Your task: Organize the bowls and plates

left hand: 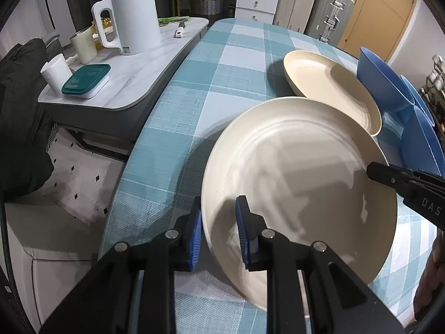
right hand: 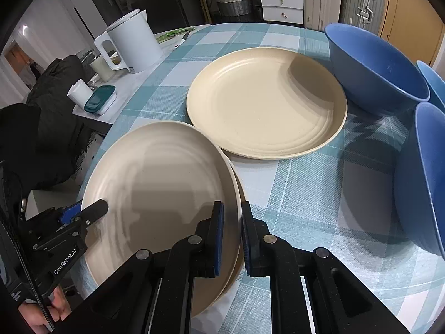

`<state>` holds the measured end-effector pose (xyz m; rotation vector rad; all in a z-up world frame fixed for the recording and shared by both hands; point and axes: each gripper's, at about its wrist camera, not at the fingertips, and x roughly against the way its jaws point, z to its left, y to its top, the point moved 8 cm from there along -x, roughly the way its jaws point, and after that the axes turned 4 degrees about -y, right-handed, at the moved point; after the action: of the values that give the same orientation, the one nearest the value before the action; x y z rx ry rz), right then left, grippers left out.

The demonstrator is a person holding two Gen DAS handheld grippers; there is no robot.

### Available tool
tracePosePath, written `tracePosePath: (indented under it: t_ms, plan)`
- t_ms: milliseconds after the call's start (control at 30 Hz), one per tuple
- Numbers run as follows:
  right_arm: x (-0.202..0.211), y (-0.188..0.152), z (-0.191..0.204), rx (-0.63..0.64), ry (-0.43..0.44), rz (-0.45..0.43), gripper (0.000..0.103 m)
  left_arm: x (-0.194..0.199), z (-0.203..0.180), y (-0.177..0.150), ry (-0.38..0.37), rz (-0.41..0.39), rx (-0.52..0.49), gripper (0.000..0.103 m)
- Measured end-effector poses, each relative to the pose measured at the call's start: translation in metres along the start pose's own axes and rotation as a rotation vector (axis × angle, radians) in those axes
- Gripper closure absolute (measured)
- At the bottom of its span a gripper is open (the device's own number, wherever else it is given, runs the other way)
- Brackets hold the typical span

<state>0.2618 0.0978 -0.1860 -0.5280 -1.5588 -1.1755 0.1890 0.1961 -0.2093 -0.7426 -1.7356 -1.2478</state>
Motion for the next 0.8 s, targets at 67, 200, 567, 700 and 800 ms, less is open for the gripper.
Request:
tracePosePath:
  t_ms: [67,200,567,700,800]
  plan:
    - [0.002,0.000,-0.002,0.018,-0.032,-0.011,0.091,-0.003,-0.002,-0.002,0.003,0.016,-0.009,0.083]
    - [-0.002,-0.006,-0.005,0.011,-0.023,0.004,0.091,-0.006,-0.003,-0.006,0.005,0.021,-0.017,0.083]
    - [-0.011,-0.011,-0.005,0.047,-0.047,0.016,0.091,-0.006,0.001,-0.008,-0.020,0.020,0.005,0.079]
    - [-0.011,-0.014,-0.004,0.033,-0.038,-0.014,0.090,-0.005,0.002,-0.008,-0.019,0.019,0.004,0.079]
    - [-0.011,-0.015,-0.005,0.027,-0.026,-0.023,0.089,-0.005,0.002,-0.008,-0.019,0.019,0.007,0.079]
